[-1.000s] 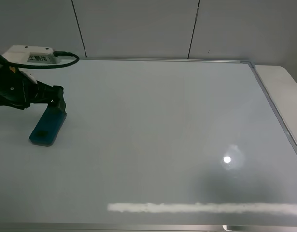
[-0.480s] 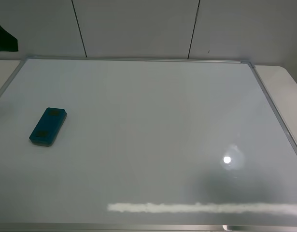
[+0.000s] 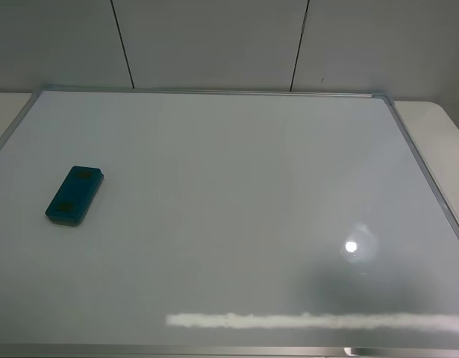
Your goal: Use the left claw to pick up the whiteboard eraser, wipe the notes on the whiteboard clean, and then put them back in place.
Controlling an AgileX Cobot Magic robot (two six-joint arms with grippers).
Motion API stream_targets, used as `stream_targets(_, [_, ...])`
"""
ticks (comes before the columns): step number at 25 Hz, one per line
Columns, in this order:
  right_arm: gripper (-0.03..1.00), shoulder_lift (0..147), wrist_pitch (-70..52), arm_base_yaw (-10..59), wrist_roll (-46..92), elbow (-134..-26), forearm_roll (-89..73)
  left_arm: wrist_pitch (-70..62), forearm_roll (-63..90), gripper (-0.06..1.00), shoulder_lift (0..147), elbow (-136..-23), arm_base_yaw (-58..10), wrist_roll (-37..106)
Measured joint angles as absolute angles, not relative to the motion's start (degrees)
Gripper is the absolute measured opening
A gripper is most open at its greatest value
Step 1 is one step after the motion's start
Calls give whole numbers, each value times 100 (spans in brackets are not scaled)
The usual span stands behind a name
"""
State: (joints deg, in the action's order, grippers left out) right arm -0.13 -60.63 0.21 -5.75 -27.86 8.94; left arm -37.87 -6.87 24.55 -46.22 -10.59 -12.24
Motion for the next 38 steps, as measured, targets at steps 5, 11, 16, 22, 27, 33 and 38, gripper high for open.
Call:
stream_targets(5, [99, -13, -6063, 21, -575, -2786, 894, -4299, -687, 99, 2183, -4622, -1059, -1224])
stream_targets(11, [99, -13, -6063, 21, -575, -2786, 894, -5332, -678, 99, 2183, -4618, -1059, -1224])
stream_targets(16, [99, -13, -6063, 21, -575, -2786, 894, -6148, -683, 99, 2175, -4611, -1059, -1224])
stream_targets(22, [99, -13, -6063, 21, -575, -2786, 894, -6289, -695, 99, 1585, -4486, -747, -1158])
stream_targets(27, [99, -13, -6063, 21, -575, -2786, 894, -6262, -694, 99, 760, -4183, -388, -1011])
stream_targets(33, [99, -13, -6063, 21, -575, -2786, 894, -6256, -583, 99, 109, -3461, -222, -992])
stream_targets(38, [99, -13, -6063, 21, -575, -2786, 894, -6195, -530, 99, -23, -2988, -222, -992])
